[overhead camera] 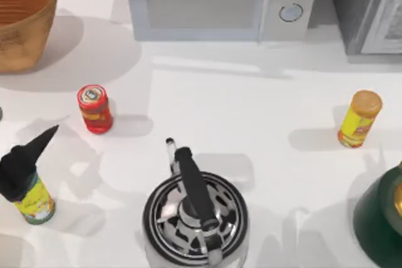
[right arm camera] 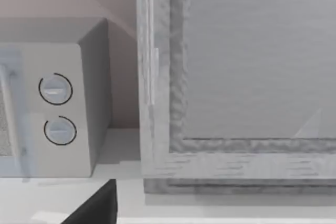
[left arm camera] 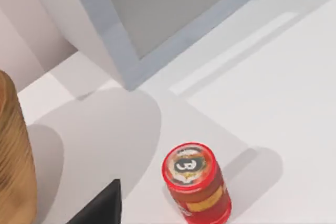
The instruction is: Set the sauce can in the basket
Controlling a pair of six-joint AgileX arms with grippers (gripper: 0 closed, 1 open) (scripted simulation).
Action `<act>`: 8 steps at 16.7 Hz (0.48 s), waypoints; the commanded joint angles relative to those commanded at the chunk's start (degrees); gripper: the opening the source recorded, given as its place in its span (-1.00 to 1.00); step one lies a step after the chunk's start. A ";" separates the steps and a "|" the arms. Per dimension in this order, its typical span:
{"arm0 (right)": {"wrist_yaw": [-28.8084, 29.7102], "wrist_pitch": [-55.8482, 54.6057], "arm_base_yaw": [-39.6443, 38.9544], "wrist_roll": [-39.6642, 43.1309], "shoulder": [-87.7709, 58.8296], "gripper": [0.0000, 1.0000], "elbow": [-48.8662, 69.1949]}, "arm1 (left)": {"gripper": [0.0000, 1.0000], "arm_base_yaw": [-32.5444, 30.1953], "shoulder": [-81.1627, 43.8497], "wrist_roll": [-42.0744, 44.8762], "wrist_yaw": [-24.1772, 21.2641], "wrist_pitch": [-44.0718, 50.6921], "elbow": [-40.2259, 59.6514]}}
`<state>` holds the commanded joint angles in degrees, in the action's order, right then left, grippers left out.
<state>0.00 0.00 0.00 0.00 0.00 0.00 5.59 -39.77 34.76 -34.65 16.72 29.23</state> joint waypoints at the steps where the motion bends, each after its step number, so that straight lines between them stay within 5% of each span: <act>1: 0.00 0.00 0.00 0.00 0.00 1.00 0.00 | 1.00 0.93 -5.17 4.41 -3.74 2.47 3.57; 8: 0.00 0.00 0.00 0.00 0.00 1.00 0.00 | 1.00 7.26 -43.45 38.12 -27.47 23.20 28.79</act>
<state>0.00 0.00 0.00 0.00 0.00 0.00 12.85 -83.22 72.88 -62.12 39.92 58.03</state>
